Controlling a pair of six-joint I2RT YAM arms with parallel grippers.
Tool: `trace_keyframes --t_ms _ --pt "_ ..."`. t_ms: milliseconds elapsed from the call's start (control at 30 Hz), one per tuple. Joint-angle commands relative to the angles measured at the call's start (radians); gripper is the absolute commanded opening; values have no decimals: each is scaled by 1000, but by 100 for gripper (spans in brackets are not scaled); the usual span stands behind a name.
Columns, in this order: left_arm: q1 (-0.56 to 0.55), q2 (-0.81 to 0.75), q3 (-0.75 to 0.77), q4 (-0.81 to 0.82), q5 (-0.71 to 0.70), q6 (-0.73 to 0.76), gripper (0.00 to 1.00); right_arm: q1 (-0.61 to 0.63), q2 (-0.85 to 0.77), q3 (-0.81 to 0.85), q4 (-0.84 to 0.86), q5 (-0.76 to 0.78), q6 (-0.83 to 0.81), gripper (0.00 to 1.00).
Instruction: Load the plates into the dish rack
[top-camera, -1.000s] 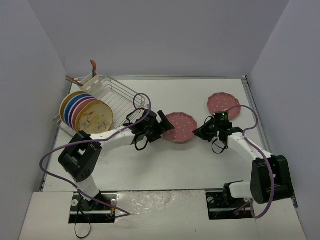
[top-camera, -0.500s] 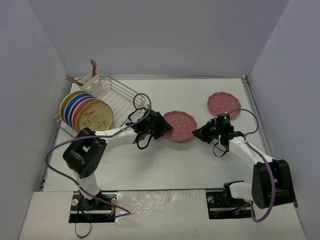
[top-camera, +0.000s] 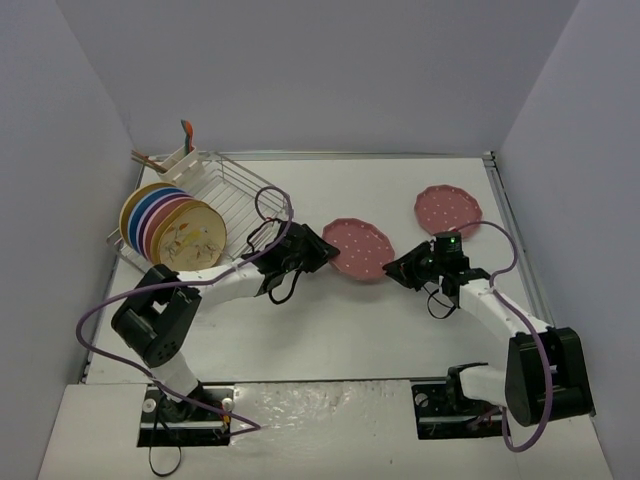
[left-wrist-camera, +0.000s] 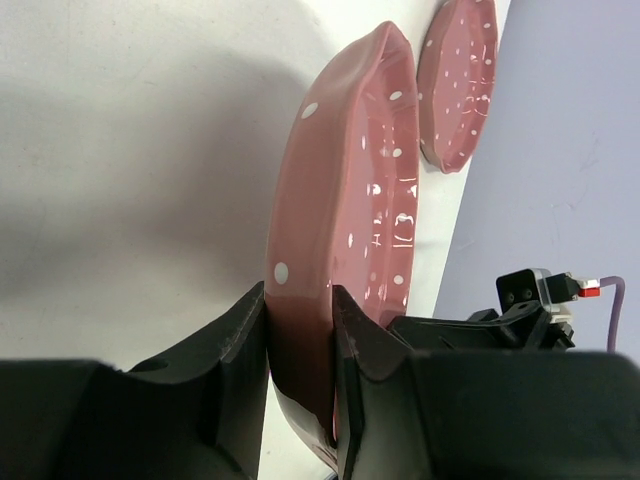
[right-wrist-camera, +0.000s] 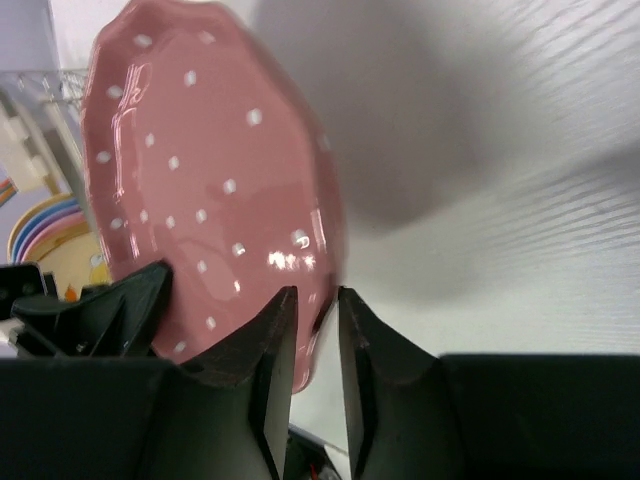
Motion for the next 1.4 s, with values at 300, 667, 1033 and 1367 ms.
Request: trace_keyframes --t_ms 300,667,1033,1367 --pt "-13 -236 101 3 -48 221 0 10 -148 166 -111 -39 -257 92" --pt "35 -454 313 -559 -174 743 0 -10 -186 452 -347 49 -520 100" --pt "247 -544 619 -985 -294 1516 0 -15 -150 468 -349 43 -577 100" --pt "456 -500 636 -985 -134 1928 0 -23 -118 465 -347 35 -599 100"
